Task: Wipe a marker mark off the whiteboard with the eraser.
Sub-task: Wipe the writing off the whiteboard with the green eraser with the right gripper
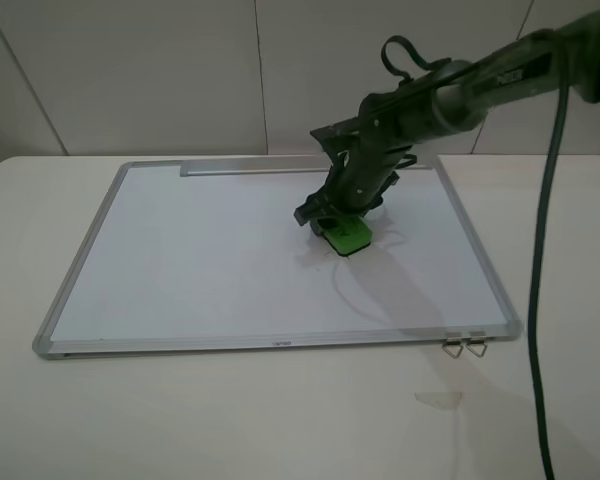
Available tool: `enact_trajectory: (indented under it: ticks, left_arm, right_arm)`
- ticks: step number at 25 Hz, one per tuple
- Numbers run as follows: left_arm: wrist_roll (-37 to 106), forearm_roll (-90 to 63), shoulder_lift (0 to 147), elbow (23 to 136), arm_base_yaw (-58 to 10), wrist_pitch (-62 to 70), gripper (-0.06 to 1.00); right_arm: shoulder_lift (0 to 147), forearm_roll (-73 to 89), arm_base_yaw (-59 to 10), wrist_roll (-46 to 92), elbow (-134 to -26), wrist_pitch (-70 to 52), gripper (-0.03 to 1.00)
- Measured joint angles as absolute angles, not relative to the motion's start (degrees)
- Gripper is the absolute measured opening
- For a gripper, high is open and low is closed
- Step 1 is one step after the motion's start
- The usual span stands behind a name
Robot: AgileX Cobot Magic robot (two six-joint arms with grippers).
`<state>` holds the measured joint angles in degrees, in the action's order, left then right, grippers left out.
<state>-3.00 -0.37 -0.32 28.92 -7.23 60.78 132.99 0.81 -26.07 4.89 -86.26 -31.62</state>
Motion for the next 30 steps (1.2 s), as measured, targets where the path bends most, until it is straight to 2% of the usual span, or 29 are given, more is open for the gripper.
enact_trajectory:
  ticks: [10,20,30]
  left_arm:
    - [-3.0,-0.37,-0.32,28.92,-7.23,60.78,0.69]
    - [-3.0,-0.37,-0.32,28.92,-7.23,60.78,0.69]
    - [-3.0,0.0,-0.32,28.92,-7.23,60.78,0.69]
  right_arm:
    - [132.02,1.43,-27.01,4.62,-83.59,-29.27,0.59]
    - [135.45,2.4,-36.14,4.16,-98.8,-53.44,0.59]
    - [137.36,3.63,-37.97,4.4,-103.73,-57.15,0.59]
